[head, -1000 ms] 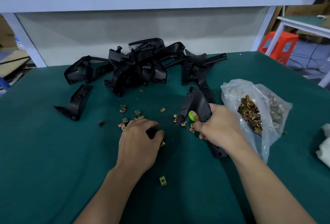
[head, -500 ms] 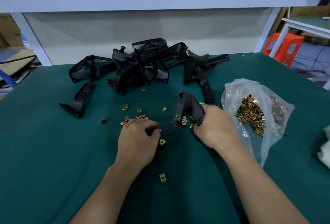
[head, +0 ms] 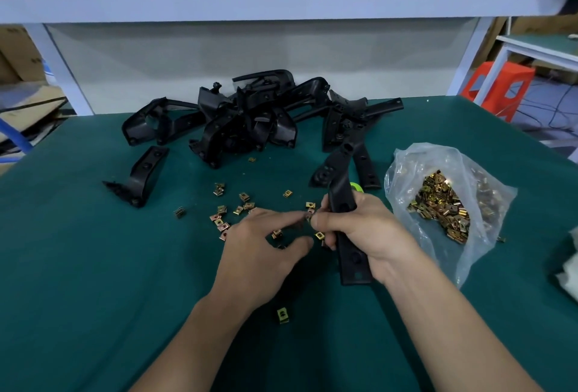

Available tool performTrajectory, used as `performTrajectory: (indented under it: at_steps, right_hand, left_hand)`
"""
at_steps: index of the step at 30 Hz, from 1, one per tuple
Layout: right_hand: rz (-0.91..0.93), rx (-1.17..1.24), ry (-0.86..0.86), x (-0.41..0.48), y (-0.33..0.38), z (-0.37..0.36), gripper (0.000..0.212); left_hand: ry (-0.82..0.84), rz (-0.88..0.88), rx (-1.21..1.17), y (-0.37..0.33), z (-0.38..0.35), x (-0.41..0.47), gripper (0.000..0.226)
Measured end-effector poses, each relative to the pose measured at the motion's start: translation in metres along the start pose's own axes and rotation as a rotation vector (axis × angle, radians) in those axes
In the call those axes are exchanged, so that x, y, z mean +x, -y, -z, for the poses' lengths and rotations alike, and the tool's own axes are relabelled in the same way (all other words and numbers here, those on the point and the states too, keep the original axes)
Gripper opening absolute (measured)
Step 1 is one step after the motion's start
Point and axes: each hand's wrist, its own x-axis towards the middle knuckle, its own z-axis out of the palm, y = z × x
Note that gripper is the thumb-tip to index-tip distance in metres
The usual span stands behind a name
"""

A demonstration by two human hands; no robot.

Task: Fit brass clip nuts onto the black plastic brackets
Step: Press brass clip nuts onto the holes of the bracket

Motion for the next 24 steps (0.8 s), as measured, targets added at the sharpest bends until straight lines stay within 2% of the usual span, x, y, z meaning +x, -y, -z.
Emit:
performTrajectory:
  at_steps: [4,7,10,13,15,18,19,21,24]
  right_hand:
    - [-0.064,0.066,0.000,-0.002,-0.004,-0.010,0.021]
    - [-0.070,-0.026,0.070,-0.005,-0.003,-0.014,0.013]
    - [-0.040,-0.134,0.123,-0.006,0.002,-0.011,0.016]
    - [0.022,-0.217,0.049,-0.005,0.002,-0.005,0.020]
    - [0.092,-0.418,-0.031,-0.002,-0.001,0.000,0.016]
    - [0.213,-1.000,-0.160,0.001,-0.006,0.008,0.021]
    - [0.234,-1.118,-0.183,0.001,-0.007,0.009,0.025]
    - [0.254,-1.165,-0.165,-0.001,-0.007,0.007,0.029]
    - [0.275,-1.153,-0.082,0.000,-0.008,0.006,0.021]
  left_hand:
    - [-0.044,0.051,-0.097,-0.004,0.003,0.002,0.044]
    - [-0.010,0.109,-0.192,-0.001,0.010,0.007,0.034]
    - [0.072,0.205,-0.367,0.000,0.015,0.012,0.021]
    - [-0.008,0.354,-0.548,0.004,0.022,0.016,0.020]
    - [0.042,0.399,-0.598,0.008,0.028,0.019,0.023]
    - [0.105,0.417,-0.646,0.013,0.038,0.020,0.018]
    - [0.110,0.414,-0.645,0.013,0.041,0.021,0.016]
    - [0.118,0.412,-0.646,0.014,0.045,0.021,0.024]
    - [0.102,0.427,-0.687,0.016,0.048,0.021,0.033]
